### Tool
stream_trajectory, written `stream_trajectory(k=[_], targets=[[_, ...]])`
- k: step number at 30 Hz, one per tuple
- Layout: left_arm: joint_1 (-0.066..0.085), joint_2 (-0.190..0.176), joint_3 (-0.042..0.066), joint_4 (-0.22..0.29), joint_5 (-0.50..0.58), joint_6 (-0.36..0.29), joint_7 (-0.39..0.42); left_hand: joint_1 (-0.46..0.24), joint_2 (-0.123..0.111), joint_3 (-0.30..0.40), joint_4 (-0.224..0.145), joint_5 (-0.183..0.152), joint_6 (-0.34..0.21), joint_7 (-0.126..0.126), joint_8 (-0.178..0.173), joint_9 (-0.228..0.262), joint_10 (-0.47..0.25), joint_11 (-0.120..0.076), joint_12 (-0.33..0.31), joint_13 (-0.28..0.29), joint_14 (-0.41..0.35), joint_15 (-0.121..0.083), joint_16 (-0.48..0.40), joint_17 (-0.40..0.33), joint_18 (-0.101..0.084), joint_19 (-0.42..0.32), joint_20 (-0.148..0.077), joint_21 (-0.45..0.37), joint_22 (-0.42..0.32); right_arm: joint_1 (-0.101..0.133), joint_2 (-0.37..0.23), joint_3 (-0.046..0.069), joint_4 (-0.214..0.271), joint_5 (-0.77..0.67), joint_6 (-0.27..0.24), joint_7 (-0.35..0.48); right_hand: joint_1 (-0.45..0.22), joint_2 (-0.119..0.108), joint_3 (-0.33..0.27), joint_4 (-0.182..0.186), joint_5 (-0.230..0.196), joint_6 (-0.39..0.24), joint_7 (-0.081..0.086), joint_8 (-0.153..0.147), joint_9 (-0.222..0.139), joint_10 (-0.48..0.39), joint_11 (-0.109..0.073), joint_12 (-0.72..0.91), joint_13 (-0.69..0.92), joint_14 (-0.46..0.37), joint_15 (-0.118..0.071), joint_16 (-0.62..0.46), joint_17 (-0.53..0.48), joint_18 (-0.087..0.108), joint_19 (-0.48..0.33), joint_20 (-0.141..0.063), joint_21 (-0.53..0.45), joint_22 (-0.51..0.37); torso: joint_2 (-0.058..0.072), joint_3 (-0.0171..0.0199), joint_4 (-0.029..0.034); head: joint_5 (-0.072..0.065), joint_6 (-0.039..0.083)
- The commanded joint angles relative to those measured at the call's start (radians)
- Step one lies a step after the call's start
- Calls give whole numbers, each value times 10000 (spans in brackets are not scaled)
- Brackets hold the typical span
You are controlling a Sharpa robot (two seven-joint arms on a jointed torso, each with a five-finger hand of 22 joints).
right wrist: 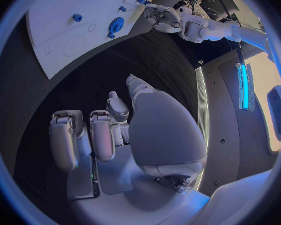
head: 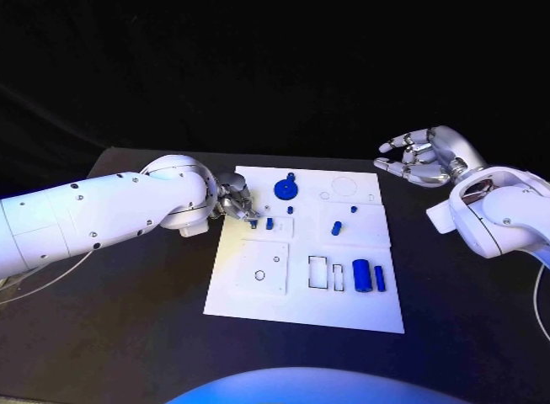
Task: Assemble the parts on the task board
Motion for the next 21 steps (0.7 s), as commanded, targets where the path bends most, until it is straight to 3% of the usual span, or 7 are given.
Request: stream_trajectory(k=[1, 21], targets=[[-4, 33, 3, 24, -250, 284, -110, 25, -106, 1420, -1331, 5, 69, -120, 46, -3, 96, 5, 39, 7, 1038, -56, 64, 2635, -162, 98, -95, 45, 142, -6, 8, 1, -2, -37, 127, 93, -106, 26, 8, 9, 30, -58, -33, 62, -14, 14, -32, 32, 1, 589, -82, -36, 830, 47, 650, -89, -32, 2186, -4, 1, -9, 7, -16], [-50, 171, -13, -82, -713, 282, -177, -17, -180, 1644, -1419, 19, 92, -124, 52, -4, 131, -3, 66, 25, 1038, -68, 64, 2635, -167, 110, -103, 59, 169, -7, 4, 1, 10, -33, 130, 102, -106, 26, 8, 9, 30, -58, -33, 62, -14, 14, -32, 32, 1, 589, -82, -36, 830, 47, 650, -89, -32, 2186, 3, -10, 3, -10, -51]])
